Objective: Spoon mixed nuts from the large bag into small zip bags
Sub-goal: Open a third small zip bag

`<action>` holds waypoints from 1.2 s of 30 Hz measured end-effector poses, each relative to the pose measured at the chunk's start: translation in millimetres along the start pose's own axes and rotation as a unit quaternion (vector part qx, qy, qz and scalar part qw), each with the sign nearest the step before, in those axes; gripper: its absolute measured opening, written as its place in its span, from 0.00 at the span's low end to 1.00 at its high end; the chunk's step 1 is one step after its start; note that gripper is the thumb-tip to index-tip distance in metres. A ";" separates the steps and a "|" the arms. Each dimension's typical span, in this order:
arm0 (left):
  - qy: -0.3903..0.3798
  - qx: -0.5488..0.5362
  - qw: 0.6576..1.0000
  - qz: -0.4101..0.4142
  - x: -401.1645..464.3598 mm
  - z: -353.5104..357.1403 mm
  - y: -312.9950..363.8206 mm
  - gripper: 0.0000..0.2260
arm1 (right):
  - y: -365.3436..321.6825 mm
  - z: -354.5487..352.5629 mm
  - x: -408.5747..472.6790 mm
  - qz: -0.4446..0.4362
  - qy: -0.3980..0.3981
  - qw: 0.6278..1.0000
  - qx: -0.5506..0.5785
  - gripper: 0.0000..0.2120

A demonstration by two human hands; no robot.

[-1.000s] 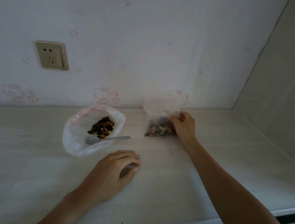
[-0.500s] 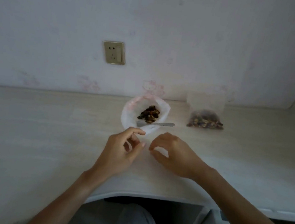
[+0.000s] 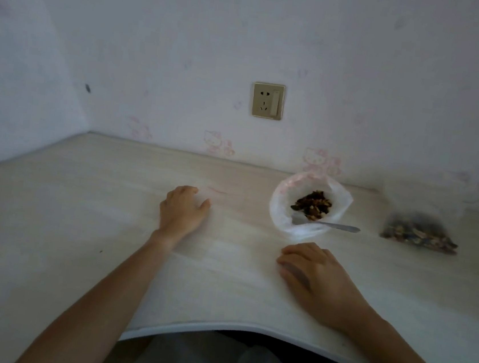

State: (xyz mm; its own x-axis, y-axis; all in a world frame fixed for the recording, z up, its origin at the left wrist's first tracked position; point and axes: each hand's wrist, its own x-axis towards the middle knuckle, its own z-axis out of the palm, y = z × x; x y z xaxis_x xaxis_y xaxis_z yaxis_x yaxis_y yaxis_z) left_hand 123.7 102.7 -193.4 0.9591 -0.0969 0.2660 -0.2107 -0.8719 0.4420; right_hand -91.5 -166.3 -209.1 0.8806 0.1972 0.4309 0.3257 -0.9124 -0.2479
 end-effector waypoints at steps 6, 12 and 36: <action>0.055 -0.016 0.998 -0.004 -2.3 6.4 -5.5 0.09 | -0.9 -0.9 1.2 0.000 0.007 1.000 0.006 0.12; 0.116 -0.157 0.981 -0.018 -21.2 -7.8 7.0 0.05 | -1.7 -3.2 2.0 0.022 -0.001 0.999 0.026 0.10; 0.078 -0.421 0.879 0.212 -140.4 -24.4 182.6 0.28 | -23.6 -112.1 14.9 0.279 0.275 0.808 0.440 0.05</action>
State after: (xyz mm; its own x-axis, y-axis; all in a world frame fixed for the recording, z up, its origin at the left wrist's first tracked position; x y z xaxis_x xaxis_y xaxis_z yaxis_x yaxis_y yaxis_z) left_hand -54.0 -31.2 -129.1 0.7374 -0.2030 0.6443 -0.6705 -0.1036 0.7347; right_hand -124.6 -182.0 -99.5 0.7675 -0.5669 0.2991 0.2616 -0.1490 -0.9536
